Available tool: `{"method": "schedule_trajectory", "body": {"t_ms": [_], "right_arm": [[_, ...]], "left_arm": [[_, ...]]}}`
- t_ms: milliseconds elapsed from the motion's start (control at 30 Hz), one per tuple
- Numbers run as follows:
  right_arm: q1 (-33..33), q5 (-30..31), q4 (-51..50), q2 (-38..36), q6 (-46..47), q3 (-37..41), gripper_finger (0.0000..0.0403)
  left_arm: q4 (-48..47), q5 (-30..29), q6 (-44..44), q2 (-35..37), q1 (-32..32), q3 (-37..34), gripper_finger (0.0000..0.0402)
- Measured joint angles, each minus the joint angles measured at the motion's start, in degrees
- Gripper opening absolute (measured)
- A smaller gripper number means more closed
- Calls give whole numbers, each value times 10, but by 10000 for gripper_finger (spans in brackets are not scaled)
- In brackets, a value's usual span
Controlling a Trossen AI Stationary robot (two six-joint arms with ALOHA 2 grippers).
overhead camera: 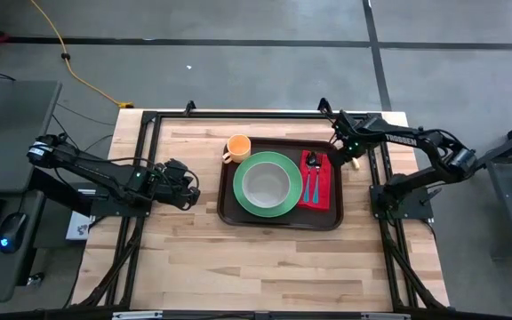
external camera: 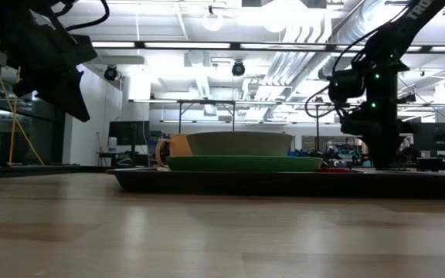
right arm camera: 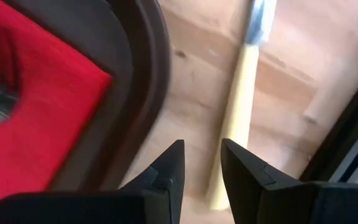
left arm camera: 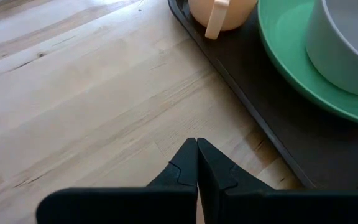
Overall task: Set up tray
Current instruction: Put the yellow table knife on the red napkin to the right of the blue fork
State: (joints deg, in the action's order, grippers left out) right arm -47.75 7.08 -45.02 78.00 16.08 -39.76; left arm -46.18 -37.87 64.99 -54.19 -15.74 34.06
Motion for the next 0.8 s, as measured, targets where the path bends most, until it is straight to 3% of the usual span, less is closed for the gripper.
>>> {"method": "schedule_trajectory", "body": {"t_ms": [300, 633, 800], "right_arm": [[-6, 38, -2, 0, -13, -17, 83], [-50, -3, 10, 30, -29, -16, 83], [-35, 36, 13, 56, -22, -16, 83]], "left_arm": [[-3, 0, 0, 0, 0, 0, 31], [-4, 0, -1, 0, 0, 0, 31], [-4, 0, -2, 0, 0, 0, 31]]}}
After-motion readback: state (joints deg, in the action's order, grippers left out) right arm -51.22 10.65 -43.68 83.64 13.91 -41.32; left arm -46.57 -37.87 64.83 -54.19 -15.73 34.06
